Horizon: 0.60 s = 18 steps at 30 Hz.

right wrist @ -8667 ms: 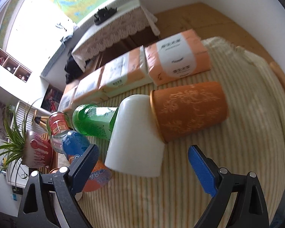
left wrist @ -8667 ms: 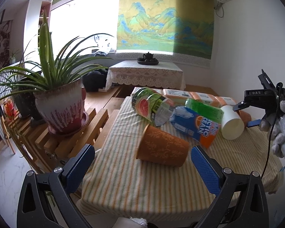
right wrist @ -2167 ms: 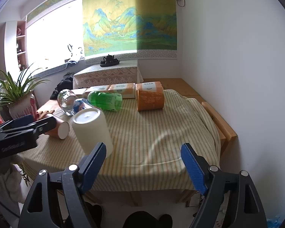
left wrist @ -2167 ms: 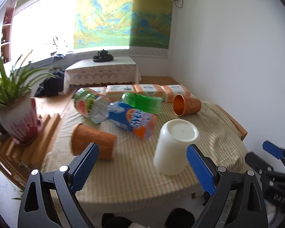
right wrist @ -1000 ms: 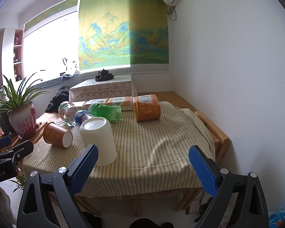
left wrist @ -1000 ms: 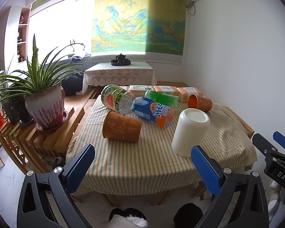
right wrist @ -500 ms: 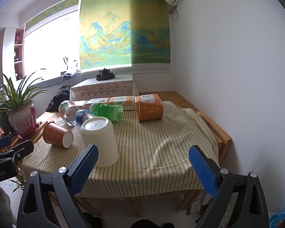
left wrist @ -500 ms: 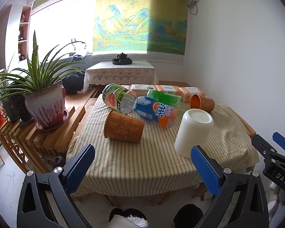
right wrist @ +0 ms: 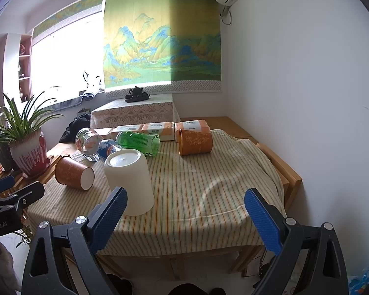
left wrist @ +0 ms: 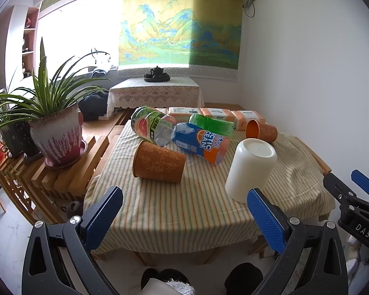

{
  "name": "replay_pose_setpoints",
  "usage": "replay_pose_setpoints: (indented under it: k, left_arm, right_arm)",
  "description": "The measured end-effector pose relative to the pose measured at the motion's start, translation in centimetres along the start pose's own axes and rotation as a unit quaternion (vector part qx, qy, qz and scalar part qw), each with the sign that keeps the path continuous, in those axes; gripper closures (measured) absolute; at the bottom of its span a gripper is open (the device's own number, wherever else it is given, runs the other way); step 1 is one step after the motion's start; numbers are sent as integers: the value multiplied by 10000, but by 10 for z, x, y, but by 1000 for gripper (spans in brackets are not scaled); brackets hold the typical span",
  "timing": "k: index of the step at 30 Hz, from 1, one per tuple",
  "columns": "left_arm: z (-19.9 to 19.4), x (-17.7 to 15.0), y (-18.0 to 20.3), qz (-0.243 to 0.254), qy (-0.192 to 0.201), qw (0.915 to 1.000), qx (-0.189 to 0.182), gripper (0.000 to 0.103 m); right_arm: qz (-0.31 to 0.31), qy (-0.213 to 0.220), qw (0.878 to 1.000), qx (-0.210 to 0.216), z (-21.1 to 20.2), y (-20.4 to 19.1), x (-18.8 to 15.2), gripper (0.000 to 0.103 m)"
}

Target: Flip cup upside down

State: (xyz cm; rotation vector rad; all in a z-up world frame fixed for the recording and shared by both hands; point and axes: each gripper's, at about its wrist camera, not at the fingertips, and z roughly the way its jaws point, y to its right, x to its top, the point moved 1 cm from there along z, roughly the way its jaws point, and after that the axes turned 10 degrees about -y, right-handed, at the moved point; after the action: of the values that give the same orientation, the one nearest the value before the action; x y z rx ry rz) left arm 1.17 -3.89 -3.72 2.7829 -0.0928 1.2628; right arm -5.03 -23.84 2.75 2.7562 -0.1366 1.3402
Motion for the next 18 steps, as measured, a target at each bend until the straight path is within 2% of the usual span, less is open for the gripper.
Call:
replay_pose_setpoints:
  k: [18]
  left_arm:
    - [6, 2, -4, -49, -18, 10000, 33, 1]
  right_arm:
    - [-21, -120, 9999, 13, 13, -4, 0, 9]
